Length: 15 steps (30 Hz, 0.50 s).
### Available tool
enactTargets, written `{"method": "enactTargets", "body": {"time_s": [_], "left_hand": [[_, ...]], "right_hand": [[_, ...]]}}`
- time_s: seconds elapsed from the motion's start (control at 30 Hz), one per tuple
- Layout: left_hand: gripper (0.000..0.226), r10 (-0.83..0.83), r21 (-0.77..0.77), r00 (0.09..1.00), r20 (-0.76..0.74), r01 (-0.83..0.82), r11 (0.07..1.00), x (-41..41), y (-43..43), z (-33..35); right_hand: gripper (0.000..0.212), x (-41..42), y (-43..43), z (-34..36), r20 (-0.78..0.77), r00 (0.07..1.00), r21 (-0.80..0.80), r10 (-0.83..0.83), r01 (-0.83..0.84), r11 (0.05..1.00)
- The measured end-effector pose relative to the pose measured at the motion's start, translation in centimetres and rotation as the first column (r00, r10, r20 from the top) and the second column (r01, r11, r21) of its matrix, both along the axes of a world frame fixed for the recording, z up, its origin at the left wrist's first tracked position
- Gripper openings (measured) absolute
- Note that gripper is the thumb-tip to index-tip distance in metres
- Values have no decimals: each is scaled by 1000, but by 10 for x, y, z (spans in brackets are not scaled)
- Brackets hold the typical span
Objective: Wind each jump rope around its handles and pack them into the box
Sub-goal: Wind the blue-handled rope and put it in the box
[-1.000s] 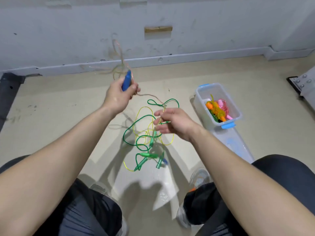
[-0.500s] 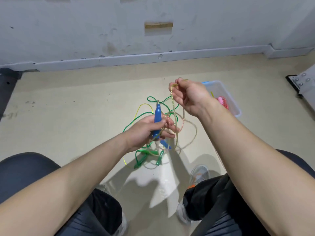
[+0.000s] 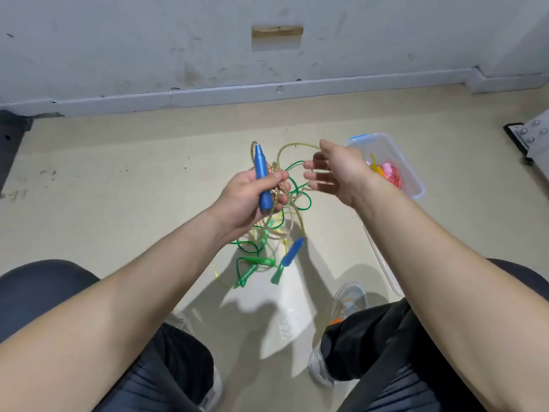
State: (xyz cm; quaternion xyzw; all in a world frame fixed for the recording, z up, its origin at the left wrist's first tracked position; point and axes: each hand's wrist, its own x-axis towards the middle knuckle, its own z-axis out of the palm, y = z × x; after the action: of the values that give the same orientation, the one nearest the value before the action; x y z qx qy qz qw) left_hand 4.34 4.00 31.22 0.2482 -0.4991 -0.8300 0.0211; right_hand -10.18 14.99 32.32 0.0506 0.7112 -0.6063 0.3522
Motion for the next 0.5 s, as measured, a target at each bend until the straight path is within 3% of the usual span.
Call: {"method": "enactTargets", "body": {"time_s": [0.13, 0.2, 0.3, 0.43, 0.5], "left_hand": [[12, 105, 117, 994, 10, -106, 988, -8, -17, 6], [13, 118, 141, 993, 17, -119, 983, -10, -23, 8], [13, 145, 171, 989, 39, -149, 974, -9, -30, 9], [16, 172, 200, 983, 64, -182, 963, -8, -36, 10], [18, 192, 225, 979, 75, -204, 953, -6, -39, 11]], "right_hand": [[20, 30, 22, -26, -214, 972, 175, 97, -60, 983], [22, 47, 27, -40, -191, 947, 220, 259, -216, 951], [27, 68, 19, -55, -211, 838, 252, 503, -450, 857], [6, 81, 12, -76, -282, 850, 181, 445, -408, 895], [13, 82, 13, -86, -247, 875, 204, 417, -373, 905]]}}
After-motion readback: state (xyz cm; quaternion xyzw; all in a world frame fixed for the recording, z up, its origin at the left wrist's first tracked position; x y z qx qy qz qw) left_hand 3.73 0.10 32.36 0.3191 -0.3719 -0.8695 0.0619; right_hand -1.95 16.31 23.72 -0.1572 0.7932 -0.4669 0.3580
